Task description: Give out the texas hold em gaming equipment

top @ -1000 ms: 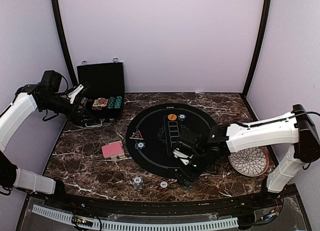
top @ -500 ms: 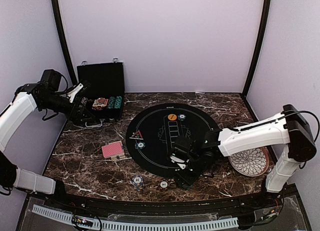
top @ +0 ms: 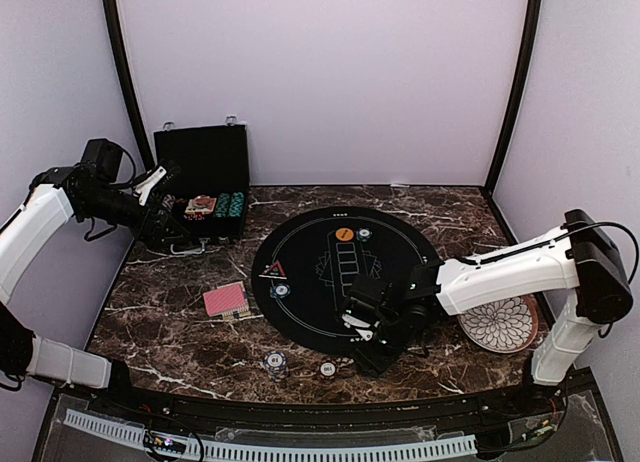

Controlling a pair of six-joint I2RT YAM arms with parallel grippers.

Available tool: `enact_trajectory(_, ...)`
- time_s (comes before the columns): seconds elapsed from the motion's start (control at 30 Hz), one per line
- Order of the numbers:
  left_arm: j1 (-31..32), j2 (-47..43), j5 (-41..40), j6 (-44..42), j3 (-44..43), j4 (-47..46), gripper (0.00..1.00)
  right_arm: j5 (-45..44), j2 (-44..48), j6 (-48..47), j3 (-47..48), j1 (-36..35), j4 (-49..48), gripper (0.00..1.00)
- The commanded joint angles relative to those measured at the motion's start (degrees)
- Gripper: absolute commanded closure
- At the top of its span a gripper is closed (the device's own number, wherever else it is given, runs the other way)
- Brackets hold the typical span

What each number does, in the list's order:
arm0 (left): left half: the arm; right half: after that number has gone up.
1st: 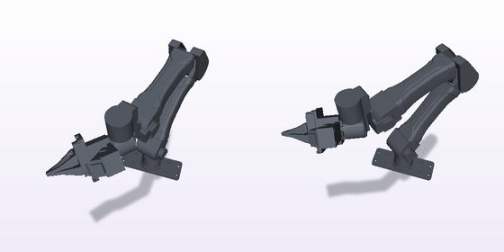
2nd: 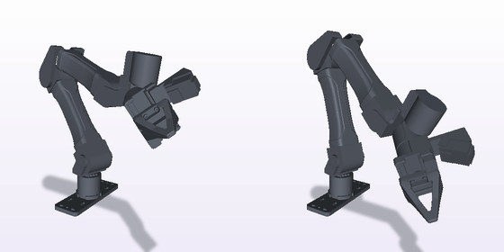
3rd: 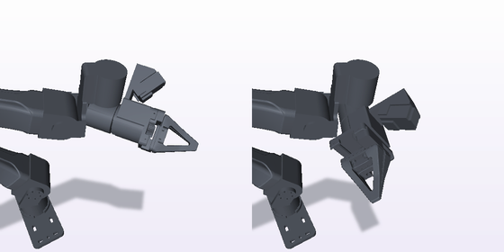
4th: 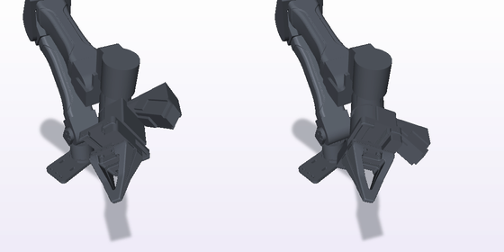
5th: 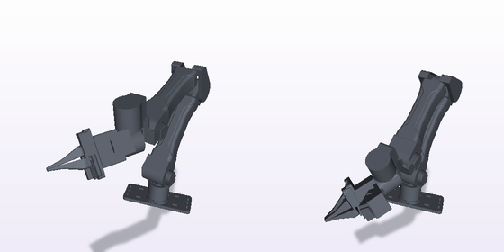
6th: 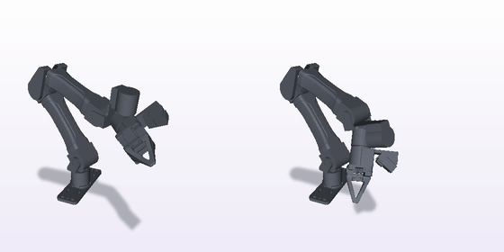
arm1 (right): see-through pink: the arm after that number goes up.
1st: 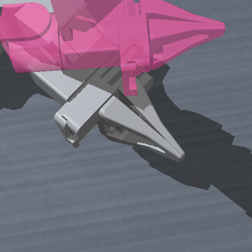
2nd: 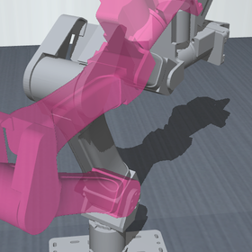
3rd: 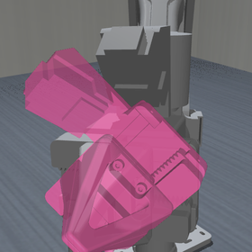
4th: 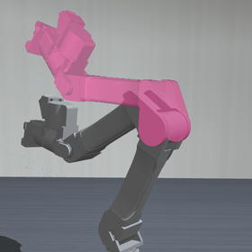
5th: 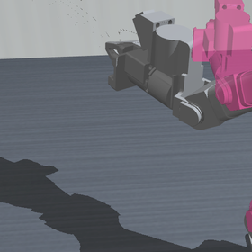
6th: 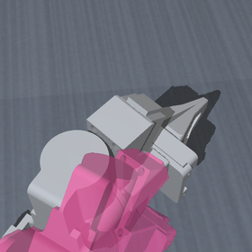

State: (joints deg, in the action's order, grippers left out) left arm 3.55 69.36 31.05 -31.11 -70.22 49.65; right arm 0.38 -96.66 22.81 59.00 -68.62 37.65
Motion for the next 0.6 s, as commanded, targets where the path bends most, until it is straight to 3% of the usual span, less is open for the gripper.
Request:
enact_trajectory(0.0,0.3,-0.6,0.6,-0.4,-1.4,1.3,0.01,-0.2,-0.4,0.1,-0.7,-0.5,-1.0,0.46)
enact_trajectory(0.37,0.3,-0.7,0.4,-0.4,-1.4,1.1,0.01,0.0,-0.3,0.2,-1.2,-1.0,-0.9,0.47)
enact_trajectory(0.57,0.3,-0.8,0.1,-0.5,-1.3,1.0,0.01,0.5,-0.3,0.4,-1.3,-1.1,-1.2,0.54)
